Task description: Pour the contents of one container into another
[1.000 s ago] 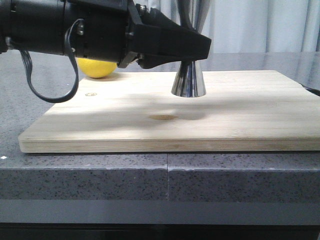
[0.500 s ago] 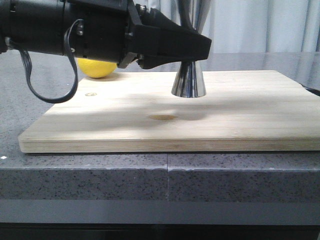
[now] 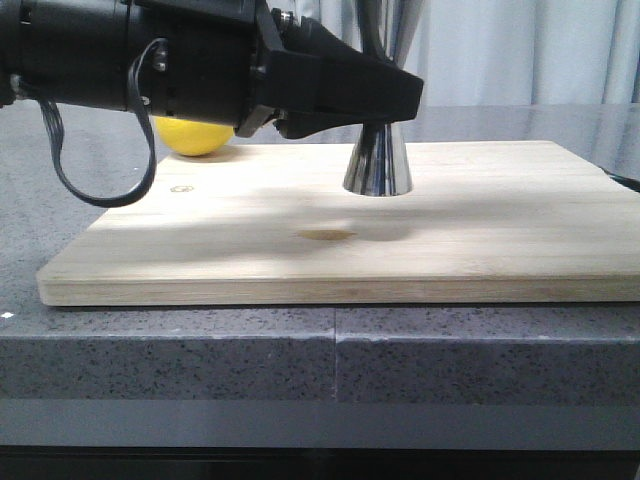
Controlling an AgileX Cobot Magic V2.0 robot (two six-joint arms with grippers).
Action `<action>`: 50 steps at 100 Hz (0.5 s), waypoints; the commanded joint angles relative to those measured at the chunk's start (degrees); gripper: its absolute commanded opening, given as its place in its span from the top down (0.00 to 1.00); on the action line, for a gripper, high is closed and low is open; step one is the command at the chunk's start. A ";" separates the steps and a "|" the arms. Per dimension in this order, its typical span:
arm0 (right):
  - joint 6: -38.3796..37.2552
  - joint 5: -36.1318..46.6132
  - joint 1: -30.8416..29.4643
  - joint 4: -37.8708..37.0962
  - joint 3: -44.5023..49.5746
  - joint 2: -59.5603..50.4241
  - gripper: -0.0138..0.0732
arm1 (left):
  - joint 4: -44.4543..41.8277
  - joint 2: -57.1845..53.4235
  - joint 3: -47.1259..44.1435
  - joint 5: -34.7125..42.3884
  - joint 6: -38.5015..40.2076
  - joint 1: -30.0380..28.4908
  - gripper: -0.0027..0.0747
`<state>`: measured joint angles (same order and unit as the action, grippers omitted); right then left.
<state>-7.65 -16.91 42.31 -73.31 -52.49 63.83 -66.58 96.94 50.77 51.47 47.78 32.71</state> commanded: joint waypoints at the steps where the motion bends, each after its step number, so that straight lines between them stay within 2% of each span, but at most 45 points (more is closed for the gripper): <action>1: 0.38 1.11 0.16 -2.72 -2.07 -1.04 0.53 | 2.73 -2.73 1.65 3.76 0.42 0.11 0.99; 50: 0.38 1.11 0.16 -5.04 -2.07 -1.04 0.53 | 2.73 -2.73 1.65 3.15 0.42 0.11 0.99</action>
<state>-7.65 -16.81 42.31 -75.81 -52.49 63.83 -66.58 96.94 50.77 51.36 47.78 32.71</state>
